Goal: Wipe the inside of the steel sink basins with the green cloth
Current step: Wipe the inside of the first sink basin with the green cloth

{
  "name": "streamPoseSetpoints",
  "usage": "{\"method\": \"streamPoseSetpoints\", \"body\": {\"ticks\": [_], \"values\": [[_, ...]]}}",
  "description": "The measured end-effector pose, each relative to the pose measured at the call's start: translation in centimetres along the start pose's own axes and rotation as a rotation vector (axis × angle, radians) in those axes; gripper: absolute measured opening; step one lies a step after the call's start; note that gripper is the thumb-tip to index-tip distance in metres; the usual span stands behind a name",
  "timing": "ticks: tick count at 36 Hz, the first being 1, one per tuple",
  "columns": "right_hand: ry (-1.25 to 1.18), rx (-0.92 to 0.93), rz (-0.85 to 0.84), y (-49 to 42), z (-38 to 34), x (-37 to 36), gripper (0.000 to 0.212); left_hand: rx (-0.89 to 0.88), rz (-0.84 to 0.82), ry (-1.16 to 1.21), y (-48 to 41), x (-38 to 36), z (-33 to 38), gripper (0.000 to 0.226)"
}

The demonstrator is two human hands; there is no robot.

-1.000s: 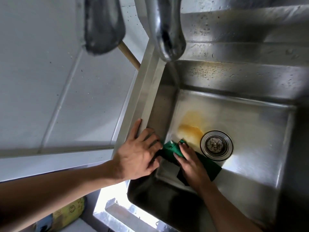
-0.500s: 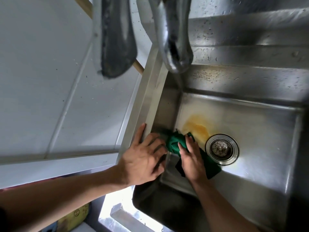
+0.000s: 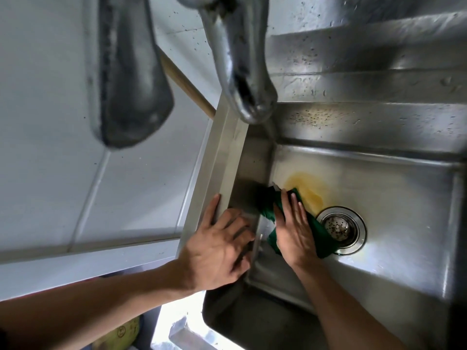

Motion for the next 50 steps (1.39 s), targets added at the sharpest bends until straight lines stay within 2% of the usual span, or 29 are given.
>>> {"method": "streamPoseSetpoints", "body": {"ticks": [7,12,18,27,35,37,40,45,48,50], "values": [[0.019,0.136,-0.067,3.8,1.8,-0.3,0.058,-0.001,0.011,0.01,-0.1,-0.2,-0.1,0.043],[0.023,0.113,-0.018,0.4,2.2,-0.5,0.053,0.001,0.015,0.019,0.0,-0.3,-0.1,0.044],[0.004,-0.065,0.024,-1.1,1.4,-0.9,0.059,-0.009,0.0,0.001,0.0,-0.5,0.0,0.044],[0.026,0.04,0.004,0.9,1.1,-1.1,0.064,-0.008,-0.027,0.037,0.0,-0.4,-0.1,0.047],[0.041,-0.224,0.084,-5.0,3.8,-0.1,0.058,-0.017,0.015,0.017,-0.1,0.0,0.0,0.04],[0.049,-0.285,0.068,-5.4,3.9,0.2,0.062,-0.016,0.014,0.012,-0.1,0.0,0.0,0.039],[0.057,-0.214,0.035,-4.9,2.8,0.1,0.075,-0.021,-0.001,-0.002,-0.1,0.0,0.0,0.04],[0.041,-0.052,-0.01,-3.6,2.6,-0.4,0.073,-0.026,-0.005,-0.016,-0.1,-0.1,0.0,0.041],[0.081,-0.065,-0.028,-4.7,4.6,0.5,0.081,-0.026,0.0,-0.009,-0.2,0.0,-0.1,0.041],[0.108,-0.14,0.006,-5.7,6.7,1.4,0.081,-0.03,-0.003,-0.004,-0.2,0.1,0.0,0.042]]}}
Point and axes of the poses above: each hand's wrist, its own y-axis away from the middle knuckle, its own x-axis out of the back of the hand, z = x × y, the point moved 3 cm from there along -y, towards the middle knuckle, and after that the axes turned 12 degrees about z, right-handed, at the moved point
